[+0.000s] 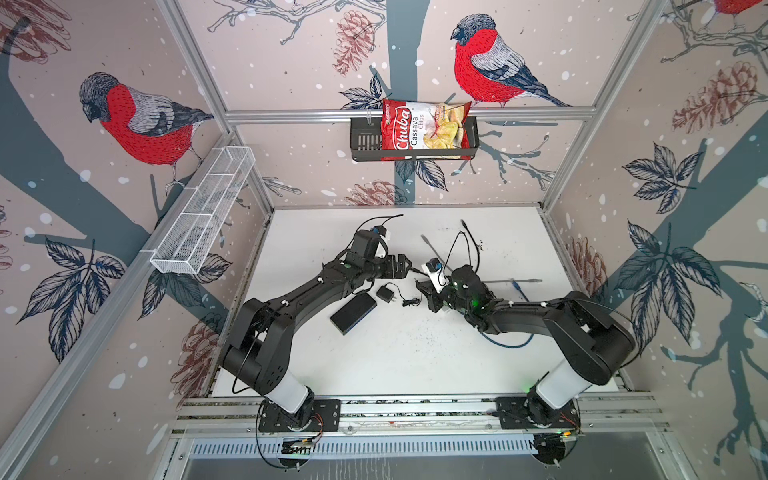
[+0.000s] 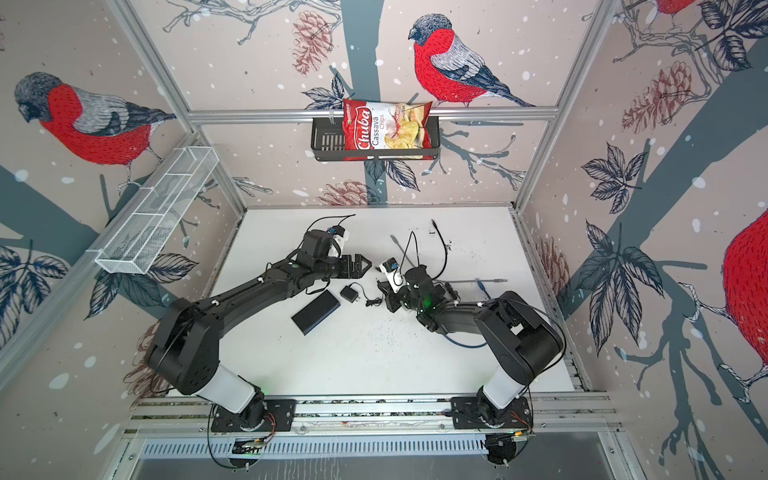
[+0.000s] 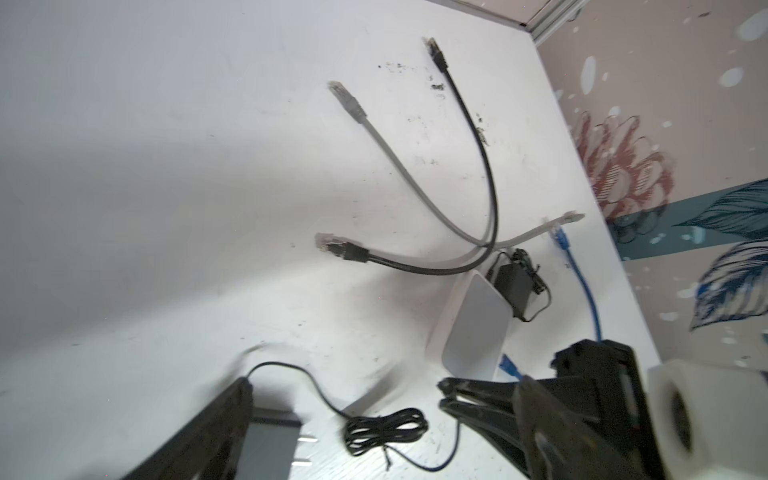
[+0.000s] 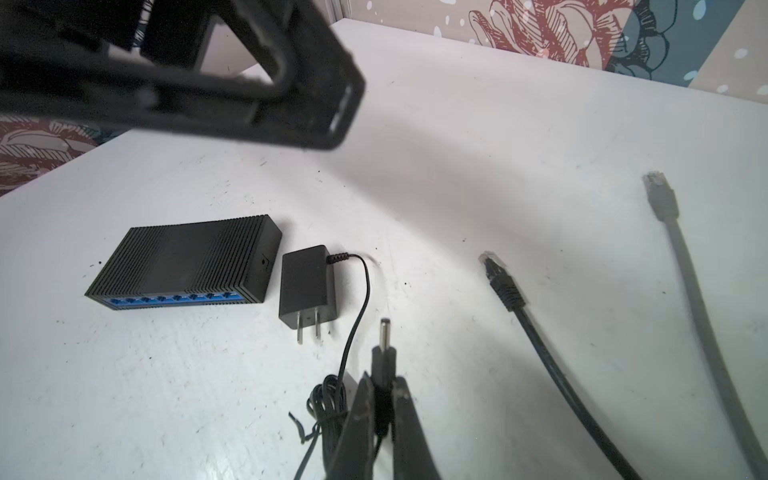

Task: Insert the plug into the switch port
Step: 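Hold the barrel plug up with right gripper while left gripper reaches toward black switch, then grasp the black ribbed switch with the left gripper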

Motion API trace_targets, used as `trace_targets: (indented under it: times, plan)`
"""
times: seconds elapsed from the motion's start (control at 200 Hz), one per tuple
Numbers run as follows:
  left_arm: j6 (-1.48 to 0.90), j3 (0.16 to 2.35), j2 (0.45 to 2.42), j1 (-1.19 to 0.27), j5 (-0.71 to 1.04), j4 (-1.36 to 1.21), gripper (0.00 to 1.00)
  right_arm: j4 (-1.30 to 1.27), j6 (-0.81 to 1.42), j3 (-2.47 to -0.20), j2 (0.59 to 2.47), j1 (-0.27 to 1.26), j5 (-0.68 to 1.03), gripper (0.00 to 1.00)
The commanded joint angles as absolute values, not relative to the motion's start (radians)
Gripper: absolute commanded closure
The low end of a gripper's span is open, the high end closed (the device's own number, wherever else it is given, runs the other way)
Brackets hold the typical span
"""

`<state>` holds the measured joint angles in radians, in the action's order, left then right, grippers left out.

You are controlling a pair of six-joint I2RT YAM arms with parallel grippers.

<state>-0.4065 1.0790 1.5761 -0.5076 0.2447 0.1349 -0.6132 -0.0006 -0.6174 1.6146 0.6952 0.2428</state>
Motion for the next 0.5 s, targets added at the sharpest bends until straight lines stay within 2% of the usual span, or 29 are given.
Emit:
trace_targets:
  times: [0.0, 0.25, 0.365, 0.495]
  plan:
    - [-0.262, 1.101, 1.549, -0.507, 0.061, 0.295, 0.03, -0.568, -0.031, -0.601, 1.577, 0.678, 0.268, 0.98]
    - [0.026, 1.026, 1.471, -0.524, -0.111, 0.301, 0.03, -0.529, -0.032, -0.581, 1.526, 0.661, 0.258, 0.97]
    - [0.050, 1.060, 1.507, -0.524, -0.251, 0.392, 0.04, -0.547, -0.029, -0.568, 1.522, 0.661, 0.268, 0.97]
    - [0.160, 1.100, 1.560, -0.522, -0.248, 0.511, 0.04, -0.567, -0.025, -0.553, 1.517, 0.661, 0.283, 0.97]
